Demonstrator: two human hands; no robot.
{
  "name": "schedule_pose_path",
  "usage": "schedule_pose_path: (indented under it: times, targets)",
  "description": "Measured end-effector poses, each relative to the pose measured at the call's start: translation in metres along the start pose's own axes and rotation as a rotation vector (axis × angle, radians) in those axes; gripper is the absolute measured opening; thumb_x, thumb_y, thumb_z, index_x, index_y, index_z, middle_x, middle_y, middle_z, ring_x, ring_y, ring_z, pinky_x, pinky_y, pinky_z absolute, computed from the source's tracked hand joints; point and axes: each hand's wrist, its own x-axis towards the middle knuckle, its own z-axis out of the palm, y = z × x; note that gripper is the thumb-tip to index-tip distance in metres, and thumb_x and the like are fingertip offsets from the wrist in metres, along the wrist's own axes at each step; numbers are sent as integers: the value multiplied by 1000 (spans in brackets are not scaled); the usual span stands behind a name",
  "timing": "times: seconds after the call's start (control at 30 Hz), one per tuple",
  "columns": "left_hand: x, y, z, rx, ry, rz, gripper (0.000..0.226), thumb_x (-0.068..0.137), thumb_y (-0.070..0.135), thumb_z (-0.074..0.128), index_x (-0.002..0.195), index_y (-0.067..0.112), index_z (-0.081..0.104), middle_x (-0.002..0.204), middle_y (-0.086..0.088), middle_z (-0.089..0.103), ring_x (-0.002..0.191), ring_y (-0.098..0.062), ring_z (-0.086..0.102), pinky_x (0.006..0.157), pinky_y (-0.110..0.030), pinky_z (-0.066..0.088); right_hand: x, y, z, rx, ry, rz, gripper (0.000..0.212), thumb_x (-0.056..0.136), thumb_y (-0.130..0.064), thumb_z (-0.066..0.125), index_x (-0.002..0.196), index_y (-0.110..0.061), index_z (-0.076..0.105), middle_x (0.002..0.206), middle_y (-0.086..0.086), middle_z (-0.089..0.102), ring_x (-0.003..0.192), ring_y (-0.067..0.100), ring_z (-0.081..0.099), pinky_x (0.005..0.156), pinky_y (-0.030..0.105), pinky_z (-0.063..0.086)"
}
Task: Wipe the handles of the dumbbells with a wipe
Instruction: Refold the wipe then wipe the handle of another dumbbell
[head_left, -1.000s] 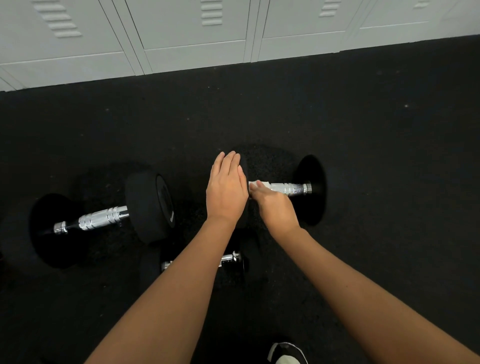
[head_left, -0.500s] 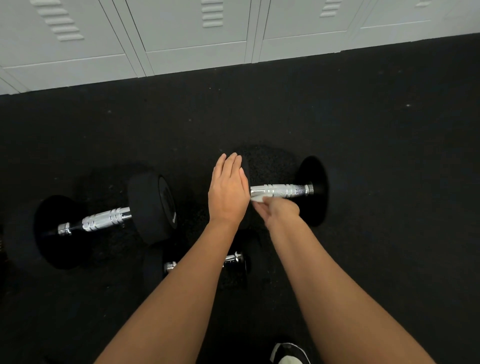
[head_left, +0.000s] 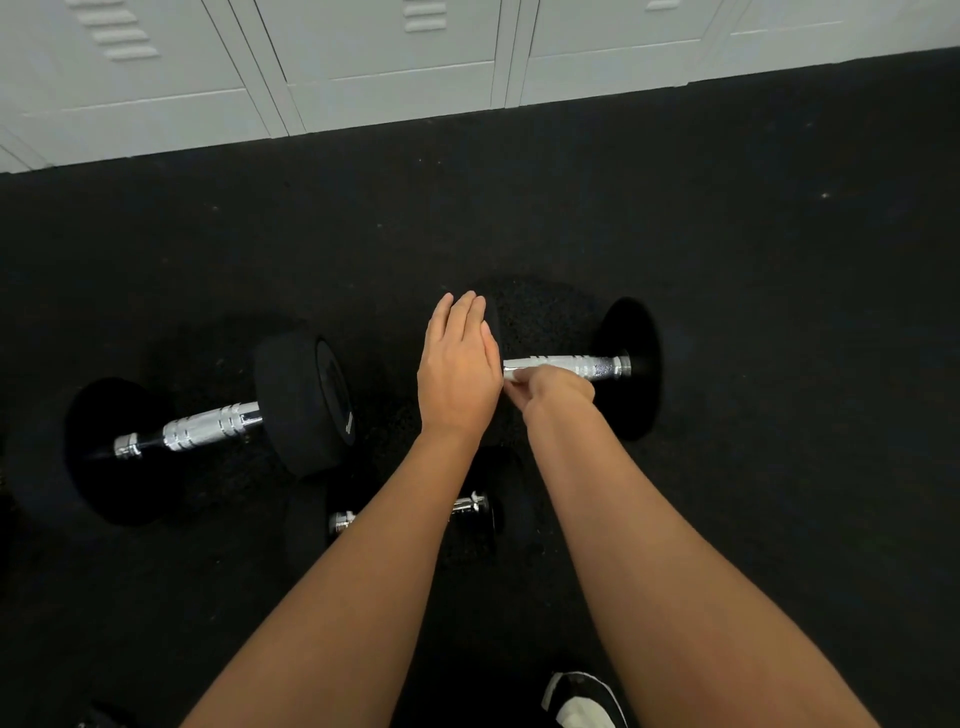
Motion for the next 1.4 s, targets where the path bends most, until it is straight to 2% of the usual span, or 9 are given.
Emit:
schedule_pose_path:
  times: [0.17, 0.23, 0.3, 0.57, 0.77, 1.03, 1.2, 1.3, 1.4]
  targets:
    - [1, 0, -1, -4, -13, 0, 50, 95, 23, 22, 122, 1, 58, 126, -10, 60, 127, -27, 46, 102, -39, 44, -7, 25, -11, 39, -205, -44, 33, 93, 4, 44, 126, 5, 45, 80, 4, 52, 86, 16, 67, 73, 13, 52]
    - [1, 0, -1, -1, -9, 8, 51, 95, 23, 21, 123, 2, 57, 126, -9, 59, 127, -26, 46, 103, -38, 43, 4, 30, -14, 118, -214, -21, 36, 92, 4, 45, 129, 5, 45, 107, 14, 60, 110, 25, 59, 85, 21, 49]
    - [1, 0, 0, 1, -7, 4, 51, 95, 23, 21, 123, 2, 57, 127, -9, 59, 128, -26, 45, 104, -38, 42, 19, 28, -10, 199, -155, 44, 35, 88, 9, 52, 122, 7, 52, 121, 21, 58, 108, 30, 60, 76, 27, 53]
    - [-1, 0, 0, 12, -20, 3, 50, 95, 23, 21, 125, 3, 56, 129, -7, 58, 130, -24, 43, 105, -36, 40, 19, 30, -7, 247, -162, 76, 31, 89, 5, 52, 120, 2, 55, 110, 17, 61, 98, 23, 63, 74, 27, 51]
    - [-1, 0, 0, 16, -4, -5, 49, 95, 23, 22, 124, 3, 57, 127, -7, 59, 128, -24, 45, 101, -37, 44, 19, 23, -27, 225, -240, 134, 34, 92, 11, 42, 125, 9, 46, 126, 23, 53, 119, 32, 53, 98, 36, 45]
    - [1, -1, 1, 0, -7, -18, 51, 95, 24, 21, 124, 4, 57, 129, -6, 58, 129, -23, 44, 106, -34, 40, 16, 12, -8, 38, -215, 45, 25, 93, 10, 36, 109, 6, 55, 124, 23, 57, 113, 31, 57, 81, 37, 49]
    - [1, 0, 0, -11, -27, -23, 53, 94, 25, 18, 126, 4, 55, 130, -6, 56, 131, -22, 41, 104, -36, 41, 4, -7, -28, 111, -302, 32, 36, 91, 11, 42, 127, 8, 44, 123, 24, 55, 112, 34, 58, 76, 36, 52]
    - [0, 0, -1, -11, -26, -13, 53, 95, 25, 18, 126, 3, 55, 130, -7, 56, 131, -23, 41, 105, -36, 40, 1, -28, -29, 5, -207, -239, 13, 90, 6, 49, 99, -3, 52, 103, 16, 58, 92, 26, 63, 72, 34, 55]
    - [-1, 0, -2, 2, -19, -2, 52, 95, 24, 19, 126, 3, 55, 129, -7, 57, 130, -23, 42, 103, -38, 42, 3, -34, -36, -682, 74, -1027, 11, 88, -2, 50, 79, -8, 51, 75, 7, 57, 69, 19, 57, 60, 27, 48]
